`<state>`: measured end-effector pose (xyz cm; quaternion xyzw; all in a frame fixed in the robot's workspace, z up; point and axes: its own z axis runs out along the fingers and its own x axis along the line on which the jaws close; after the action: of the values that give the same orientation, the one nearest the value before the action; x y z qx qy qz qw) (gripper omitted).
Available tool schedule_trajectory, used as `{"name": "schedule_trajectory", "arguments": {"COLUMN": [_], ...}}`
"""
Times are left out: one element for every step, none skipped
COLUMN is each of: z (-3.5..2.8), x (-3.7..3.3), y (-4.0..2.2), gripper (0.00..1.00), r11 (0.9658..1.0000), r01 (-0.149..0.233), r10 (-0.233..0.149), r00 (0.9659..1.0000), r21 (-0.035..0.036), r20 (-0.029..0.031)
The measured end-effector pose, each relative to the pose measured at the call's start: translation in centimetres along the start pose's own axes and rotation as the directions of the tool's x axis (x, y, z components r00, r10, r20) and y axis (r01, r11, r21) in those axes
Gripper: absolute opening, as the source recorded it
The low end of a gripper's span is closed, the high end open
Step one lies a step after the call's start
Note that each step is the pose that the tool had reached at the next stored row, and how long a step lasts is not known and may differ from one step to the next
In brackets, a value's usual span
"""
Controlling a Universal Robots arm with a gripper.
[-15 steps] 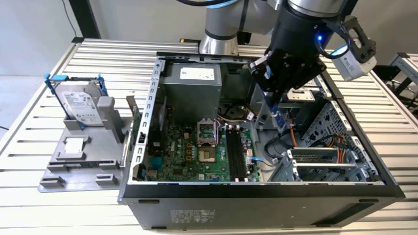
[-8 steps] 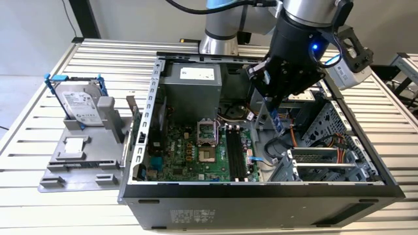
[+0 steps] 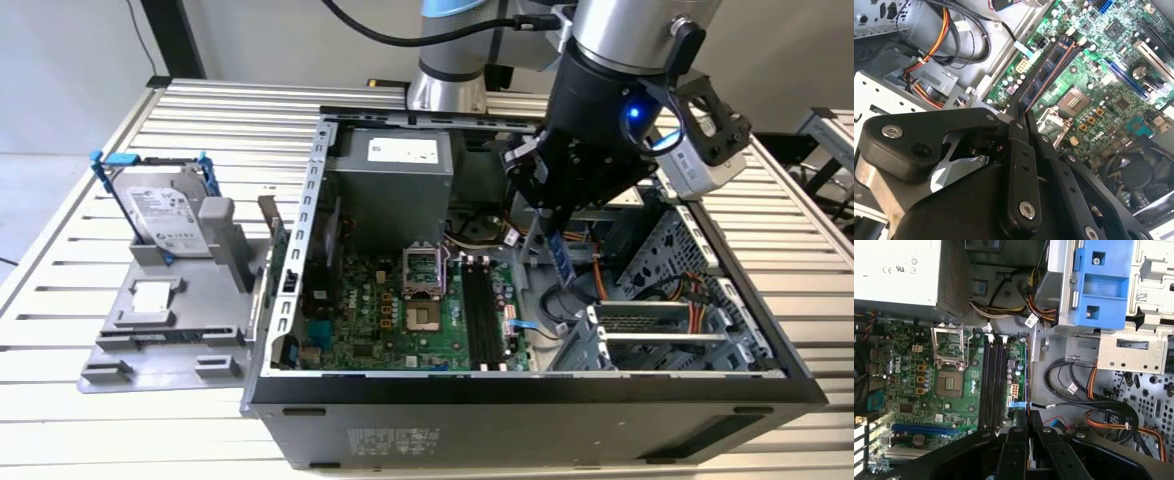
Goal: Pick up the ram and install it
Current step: 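Insert the ram into the slot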
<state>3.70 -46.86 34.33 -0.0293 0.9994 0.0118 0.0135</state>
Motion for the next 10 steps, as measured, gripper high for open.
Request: {"name": "schedule_trajectory", "arguments": {"z": [-0.01, -0.01, -0.01, 0.00, 0.00, 0.00, 0.00, 0.01, 0.09, 0.27], "x": [0.00, 0.00, 0.00, 0.00, 0.00, 0.02, 0.02, 0.02, 0.02, 0.02], "y": [0.00, 0.00, 0.00, 0.00, 0.00, 0.00, 0.00, 0.00, 0.00, 0.01], "gripper": [0.00, 0.00, 0.00, 0.00, 0.00, 0.00, 0.00, 0.00, 0.00, 0.00], "r11": [1.0000, 1.0000, 1.0000, 1.0000, 1.0000, 1.0000, 1.0000, 1.0000, 1.0000, 1.0000], "r01": [0.000, 0.000, 0.000, 0.000, 0.000, 0.000, -0.001, -0.001, -0.002, -0.006], "r10": [0.000, 0.000, 0.000, 0.000, 0.000, 0.000, 0.001, 0.001, 0.002, 0.006], "r00": [1.0000, 1.0000, 1.0000, 1.0000, 1.0000, 1.0000, 1.0000, 1.0000, 1.0000, 1.0000], "r21": [0.0004, 0.0003, 0.0004, 0.0003, 0.0003, 0.0003, 0.0003, 0.0002, 0.0000, 0.0001], "r20": [-0.0001, -0.0001, -0.0001, -0.0001, -0.0001, 0.0009, 0.0009, 0.0009, 0.0010, 0.0010]}}
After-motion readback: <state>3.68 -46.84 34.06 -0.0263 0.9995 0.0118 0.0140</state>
